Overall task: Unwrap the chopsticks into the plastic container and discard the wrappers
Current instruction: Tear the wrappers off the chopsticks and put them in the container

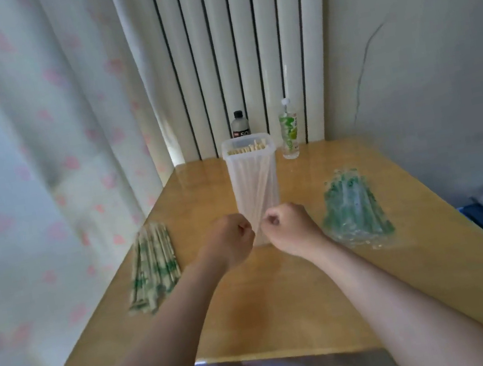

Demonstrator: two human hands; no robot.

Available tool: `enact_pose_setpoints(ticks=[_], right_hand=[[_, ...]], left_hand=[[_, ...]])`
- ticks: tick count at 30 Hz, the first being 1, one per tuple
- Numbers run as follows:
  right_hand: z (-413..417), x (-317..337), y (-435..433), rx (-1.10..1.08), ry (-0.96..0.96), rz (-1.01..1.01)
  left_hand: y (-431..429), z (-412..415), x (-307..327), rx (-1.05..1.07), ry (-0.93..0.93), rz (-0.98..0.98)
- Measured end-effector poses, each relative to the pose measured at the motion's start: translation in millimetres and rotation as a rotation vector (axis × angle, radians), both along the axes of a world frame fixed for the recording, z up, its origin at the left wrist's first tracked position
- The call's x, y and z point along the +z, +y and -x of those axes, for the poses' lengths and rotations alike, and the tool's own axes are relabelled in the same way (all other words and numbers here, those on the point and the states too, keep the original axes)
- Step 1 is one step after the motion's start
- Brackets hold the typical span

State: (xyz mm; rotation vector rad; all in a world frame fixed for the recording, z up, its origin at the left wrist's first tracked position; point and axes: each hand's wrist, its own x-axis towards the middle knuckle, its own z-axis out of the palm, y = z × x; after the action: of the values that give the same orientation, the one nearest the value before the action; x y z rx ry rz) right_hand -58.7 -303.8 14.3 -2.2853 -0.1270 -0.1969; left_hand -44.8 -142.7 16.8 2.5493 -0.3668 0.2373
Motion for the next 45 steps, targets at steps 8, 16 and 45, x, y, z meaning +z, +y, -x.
enact_pose_setpoints(ticks=[8, 16, 45], right_hand=[[-10.2, -26.1, 117.5, 0.174, 0.192, -0.051], [-14.4, -59.5, 172.0, 0.148, 0.312, -0.139], [-18.9, -63.2, 174.1, 0.229, 0.365, -0.127]], left_hand=[[127.8, 22.7, -48.8, 0.352, -0.077, -0.205], [163.9, 31.4, -86.3, 0.411, -0.058, -0.17], [170.2, 26.3, -99.4, 0.343, -0.066, -0.131]])
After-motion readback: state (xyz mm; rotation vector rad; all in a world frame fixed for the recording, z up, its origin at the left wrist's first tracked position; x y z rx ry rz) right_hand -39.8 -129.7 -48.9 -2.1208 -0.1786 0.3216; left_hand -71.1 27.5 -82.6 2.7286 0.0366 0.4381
